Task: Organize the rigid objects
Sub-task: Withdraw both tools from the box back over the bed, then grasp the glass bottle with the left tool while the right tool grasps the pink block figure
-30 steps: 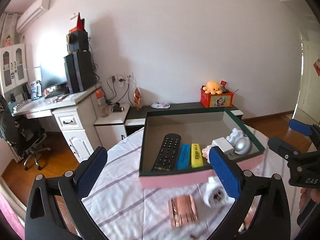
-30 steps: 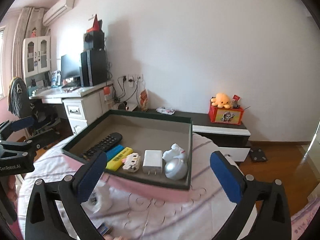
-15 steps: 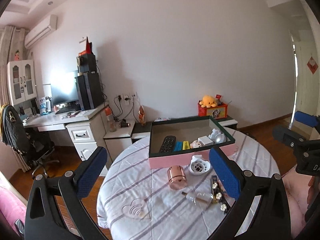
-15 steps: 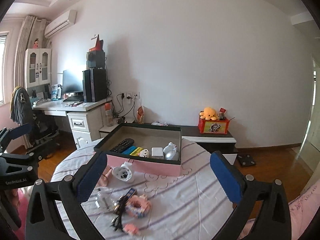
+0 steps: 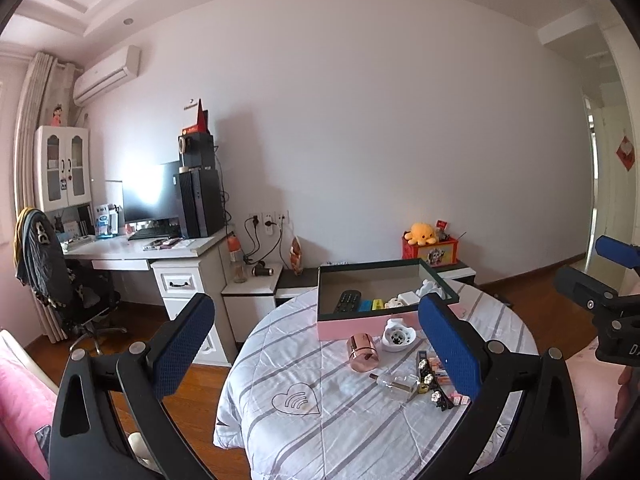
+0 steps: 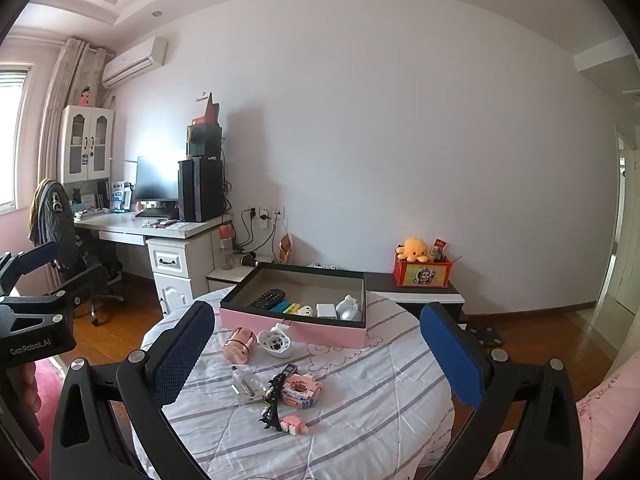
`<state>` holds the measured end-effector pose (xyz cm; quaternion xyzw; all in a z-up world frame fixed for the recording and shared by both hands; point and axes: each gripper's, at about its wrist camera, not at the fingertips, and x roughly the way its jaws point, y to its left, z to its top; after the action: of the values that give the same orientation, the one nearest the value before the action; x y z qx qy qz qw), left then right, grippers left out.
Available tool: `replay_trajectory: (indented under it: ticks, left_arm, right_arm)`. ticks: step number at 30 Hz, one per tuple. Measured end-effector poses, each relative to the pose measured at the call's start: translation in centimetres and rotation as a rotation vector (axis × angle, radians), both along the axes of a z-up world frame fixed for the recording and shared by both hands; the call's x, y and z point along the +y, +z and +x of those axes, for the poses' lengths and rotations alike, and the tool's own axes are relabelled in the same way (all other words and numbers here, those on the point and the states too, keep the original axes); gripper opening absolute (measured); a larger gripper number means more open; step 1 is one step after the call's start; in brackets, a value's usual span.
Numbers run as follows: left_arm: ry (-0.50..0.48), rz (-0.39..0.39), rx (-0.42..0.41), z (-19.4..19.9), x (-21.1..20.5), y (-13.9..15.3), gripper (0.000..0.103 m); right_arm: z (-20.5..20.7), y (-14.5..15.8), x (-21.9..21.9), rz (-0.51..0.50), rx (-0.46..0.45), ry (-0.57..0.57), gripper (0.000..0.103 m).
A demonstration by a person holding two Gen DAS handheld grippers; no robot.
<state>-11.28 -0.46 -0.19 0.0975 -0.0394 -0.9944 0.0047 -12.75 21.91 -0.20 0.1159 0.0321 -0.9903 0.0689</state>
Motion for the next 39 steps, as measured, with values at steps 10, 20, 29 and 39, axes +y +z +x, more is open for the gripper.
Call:
replay_trajectory:
  ticks: [10, 20, 29, 39]
  left_arm:
    - [-0.001, 0.009, 0.034, 1.8, -0.2, 0.6, 0.103]
    - [-0.013, -0.005, 0.008, 1.1, 0.3, -0.1, 0.103]
    - [-0.048, -0.008, -0.141, -3.5, 0.9, -4.7, 0.103]
    - [-0.059, -0.027, -0.339, -8.8, 1.4, -11.5, 0.103]
  right_arm:
    - [2.1, 0.8, -0.8, 0.016, 0.032, -0.006, 0.103]
    - [2.1, 0.3, -0.5, 0.022, 0.016, -0.013, 0.103]
    - [-2.6, -4.9, 0.3, 0.036, -0.146, -0.036, 0.103]
    - [-9.0, -15.4, 0.0, 0.085, -0.426, -0.013, 0.103]
